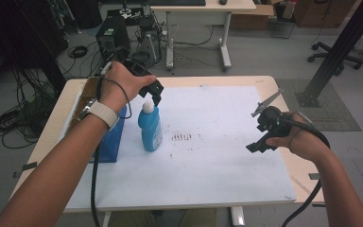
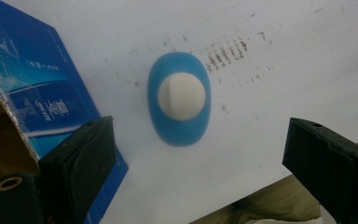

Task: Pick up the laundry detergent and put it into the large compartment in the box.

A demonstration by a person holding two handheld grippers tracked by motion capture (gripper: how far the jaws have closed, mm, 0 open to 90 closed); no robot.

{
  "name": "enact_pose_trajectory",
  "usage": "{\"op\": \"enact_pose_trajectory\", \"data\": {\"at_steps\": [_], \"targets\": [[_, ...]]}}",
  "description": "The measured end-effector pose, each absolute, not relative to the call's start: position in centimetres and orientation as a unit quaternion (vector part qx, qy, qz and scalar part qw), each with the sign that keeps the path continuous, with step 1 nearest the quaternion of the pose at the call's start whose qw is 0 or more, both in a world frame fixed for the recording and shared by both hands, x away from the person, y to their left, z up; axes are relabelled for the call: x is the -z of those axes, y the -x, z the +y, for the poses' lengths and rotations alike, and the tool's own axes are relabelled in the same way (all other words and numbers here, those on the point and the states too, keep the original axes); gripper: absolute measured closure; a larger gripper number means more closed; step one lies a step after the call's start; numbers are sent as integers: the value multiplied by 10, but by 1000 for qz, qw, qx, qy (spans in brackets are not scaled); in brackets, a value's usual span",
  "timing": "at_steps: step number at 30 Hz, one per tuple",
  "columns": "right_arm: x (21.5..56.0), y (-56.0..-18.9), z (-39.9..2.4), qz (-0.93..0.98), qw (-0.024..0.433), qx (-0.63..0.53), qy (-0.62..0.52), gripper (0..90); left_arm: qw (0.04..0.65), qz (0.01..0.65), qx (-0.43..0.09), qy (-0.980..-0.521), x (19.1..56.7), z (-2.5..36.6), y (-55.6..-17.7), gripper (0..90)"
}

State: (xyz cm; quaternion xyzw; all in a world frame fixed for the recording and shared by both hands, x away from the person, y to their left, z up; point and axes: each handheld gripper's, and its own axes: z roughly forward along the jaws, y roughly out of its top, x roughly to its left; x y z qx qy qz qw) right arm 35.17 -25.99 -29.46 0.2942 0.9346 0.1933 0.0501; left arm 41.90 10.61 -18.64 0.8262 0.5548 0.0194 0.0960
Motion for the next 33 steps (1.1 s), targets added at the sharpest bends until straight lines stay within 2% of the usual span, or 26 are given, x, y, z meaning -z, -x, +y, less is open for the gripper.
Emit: {"op": "enact_pose_trajectory", "data": {"at_steps": [33], "targets": [[297, -354, -255, 937, 47, -195, -286, 113, 83, 587, -11, -805, 211, 106, -425, 97]]}}
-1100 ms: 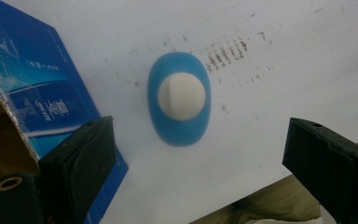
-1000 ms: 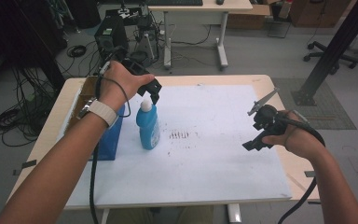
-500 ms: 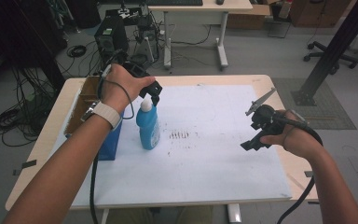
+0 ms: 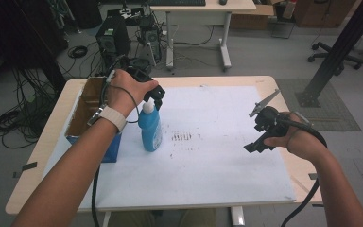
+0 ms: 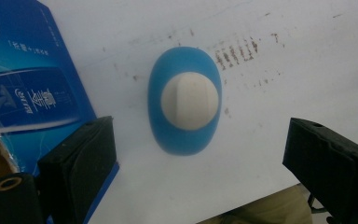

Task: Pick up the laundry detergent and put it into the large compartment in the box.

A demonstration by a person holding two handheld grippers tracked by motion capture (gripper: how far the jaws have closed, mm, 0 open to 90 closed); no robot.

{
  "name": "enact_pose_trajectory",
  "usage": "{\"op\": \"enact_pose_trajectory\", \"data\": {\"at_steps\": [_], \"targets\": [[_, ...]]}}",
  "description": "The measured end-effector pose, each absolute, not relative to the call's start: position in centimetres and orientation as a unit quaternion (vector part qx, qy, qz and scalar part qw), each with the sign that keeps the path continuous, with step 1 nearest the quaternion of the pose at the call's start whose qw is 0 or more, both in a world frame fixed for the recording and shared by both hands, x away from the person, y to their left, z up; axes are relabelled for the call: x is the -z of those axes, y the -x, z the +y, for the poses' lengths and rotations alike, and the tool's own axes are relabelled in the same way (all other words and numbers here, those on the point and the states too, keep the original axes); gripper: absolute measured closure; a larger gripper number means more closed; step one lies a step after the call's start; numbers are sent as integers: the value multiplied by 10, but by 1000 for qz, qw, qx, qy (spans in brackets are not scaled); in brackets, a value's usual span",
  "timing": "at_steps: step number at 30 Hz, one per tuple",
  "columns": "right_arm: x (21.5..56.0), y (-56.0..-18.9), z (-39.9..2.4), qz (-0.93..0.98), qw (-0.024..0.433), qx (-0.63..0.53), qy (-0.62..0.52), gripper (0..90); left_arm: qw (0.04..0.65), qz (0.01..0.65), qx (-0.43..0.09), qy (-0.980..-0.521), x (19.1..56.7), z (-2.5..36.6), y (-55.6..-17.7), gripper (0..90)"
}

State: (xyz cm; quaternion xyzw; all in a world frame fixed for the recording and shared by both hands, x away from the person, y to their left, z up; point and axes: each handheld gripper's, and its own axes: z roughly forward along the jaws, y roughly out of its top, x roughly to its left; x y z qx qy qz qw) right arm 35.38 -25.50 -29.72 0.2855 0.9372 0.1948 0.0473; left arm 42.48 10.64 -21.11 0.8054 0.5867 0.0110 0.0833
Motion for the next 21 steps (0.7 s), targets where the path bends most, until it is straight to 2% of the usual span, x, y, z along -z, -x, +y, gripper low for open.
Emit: {"op": "enact_pose_trajectory", "data": {"at_steps": [21], "targets": [[301, -354, -256, 936, 46, -197, -287, 113, 82, 597, -6, -798, 231, 104, -431, 97]]}}
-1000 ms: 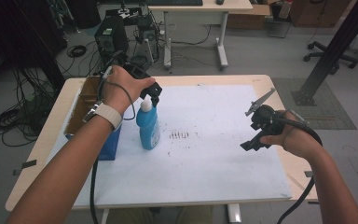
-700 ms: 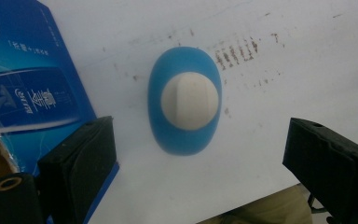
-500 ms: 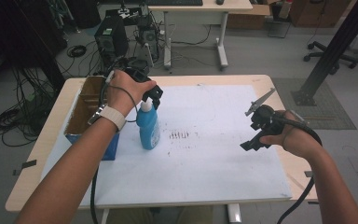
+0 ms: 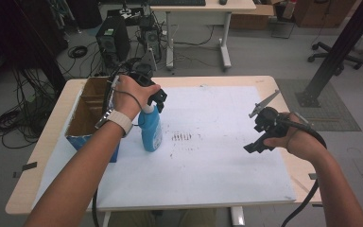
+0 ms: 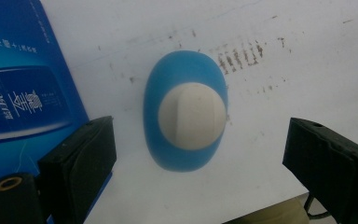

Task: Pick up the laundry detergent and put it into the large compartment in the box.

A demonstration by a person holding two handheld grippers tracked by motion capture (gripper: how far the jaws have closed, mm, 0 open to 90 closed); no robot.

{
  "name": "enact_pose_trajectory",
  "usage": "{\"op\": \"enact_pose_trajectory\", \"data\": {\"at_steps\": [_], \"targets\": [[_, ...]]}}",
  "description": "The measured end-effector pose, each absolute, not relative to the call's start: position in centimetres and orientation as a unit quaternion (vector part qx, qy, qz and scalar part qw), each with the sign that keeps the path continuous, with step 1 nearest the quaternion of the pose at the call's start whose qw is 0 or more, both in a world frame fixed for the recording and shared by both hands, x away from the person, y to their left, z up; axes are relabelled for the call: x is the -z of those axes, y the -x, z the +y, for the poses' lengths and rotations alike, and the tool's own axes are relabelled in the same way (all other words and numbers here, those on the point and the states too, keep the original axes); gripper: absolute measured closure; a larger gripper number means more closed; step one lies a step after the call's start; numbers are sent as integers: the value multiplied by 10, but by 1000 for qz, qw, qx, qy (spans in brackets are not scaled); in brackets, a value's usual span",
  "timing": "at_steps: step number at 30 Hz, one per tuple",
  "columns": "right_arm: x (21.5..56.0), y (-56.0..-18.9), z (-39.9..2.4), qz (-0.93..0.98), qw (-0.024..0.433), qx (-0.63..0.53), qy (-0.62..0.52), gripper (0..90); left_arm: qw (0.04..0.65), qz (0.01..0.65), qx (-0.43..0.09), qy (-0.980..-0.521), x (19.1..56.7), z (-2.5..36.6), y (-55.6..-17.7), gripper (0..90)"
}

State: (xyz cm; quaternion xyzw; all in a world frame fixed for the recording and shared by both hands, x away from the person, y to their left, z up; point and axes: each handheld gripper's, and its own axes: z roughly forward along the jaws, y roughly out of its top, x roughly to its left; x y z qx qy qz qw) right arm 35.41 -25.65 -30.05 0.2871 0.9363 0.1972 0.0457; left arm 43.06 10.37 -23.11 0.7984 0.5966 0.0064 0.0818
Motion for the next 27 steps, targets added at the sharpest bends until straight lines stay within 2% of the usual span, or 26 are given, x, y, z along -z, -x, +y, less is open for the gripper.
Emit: {"op": "enact_pose_trajectory", "data": {"at_steps": [27], "targets": [[307, -354, -260, 935, 40, -196, -294, 113, 80, 598, -1, -798, 255, 101, -436, 104]]}}
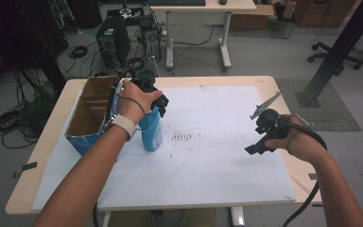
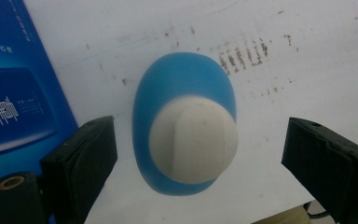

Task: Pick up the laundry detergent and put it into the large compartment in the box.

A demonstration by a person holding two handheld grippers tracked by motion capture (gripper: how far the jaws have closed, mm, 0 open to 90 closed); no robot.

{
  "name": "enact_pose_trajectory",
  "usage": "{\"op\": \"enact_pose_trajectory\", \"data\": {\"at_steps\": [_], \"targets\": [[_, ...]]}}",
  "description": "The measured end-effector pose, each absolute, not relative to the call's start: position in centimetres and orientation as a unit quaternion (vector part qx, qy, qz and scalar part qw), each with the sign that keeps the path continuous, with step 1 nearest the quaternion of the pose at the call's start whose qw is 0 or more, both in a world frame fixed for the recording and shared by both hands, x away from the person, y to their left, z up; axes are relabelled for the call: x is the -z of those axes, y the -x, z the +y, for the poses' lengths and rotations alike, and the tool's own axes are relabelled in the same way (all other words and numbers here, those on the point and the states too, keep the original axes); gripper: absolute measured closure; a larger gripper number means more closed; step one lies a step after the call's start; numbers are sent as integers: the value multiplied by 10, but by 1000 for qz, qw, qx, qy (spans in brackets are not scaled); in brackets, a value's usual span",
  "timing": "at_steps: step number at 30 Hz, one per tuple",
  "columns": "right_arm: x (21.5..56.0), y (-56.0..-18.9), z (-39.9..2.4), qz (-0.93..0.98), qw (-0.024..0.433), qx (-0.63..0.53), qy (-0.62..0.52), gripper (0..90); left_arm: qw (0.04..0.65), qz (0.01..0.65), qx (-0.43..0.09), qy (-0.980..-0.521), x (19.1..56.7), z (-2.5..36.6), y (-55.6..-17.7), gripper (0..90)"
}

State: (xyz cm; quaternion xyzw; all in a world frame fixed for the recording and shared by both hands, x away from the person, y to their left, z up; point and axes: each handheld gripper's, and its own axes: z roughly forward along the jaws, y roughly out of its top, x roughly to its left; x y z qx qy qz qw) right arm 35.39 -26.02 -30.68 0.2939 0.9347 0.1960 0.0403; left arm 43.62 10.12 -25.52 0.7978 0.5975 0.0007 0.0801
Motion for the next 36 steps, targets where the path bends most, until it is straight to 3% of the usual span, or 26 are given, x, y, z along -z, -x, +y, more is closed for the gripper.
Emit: {"op": "enact_pose_trajectory", "data": {"at_steps": [36], "targets": [[310, -354, -263, 934, 37, -194, -298, 112, 76, 595, 3, -800, 282, 100, -441, 126]]}}
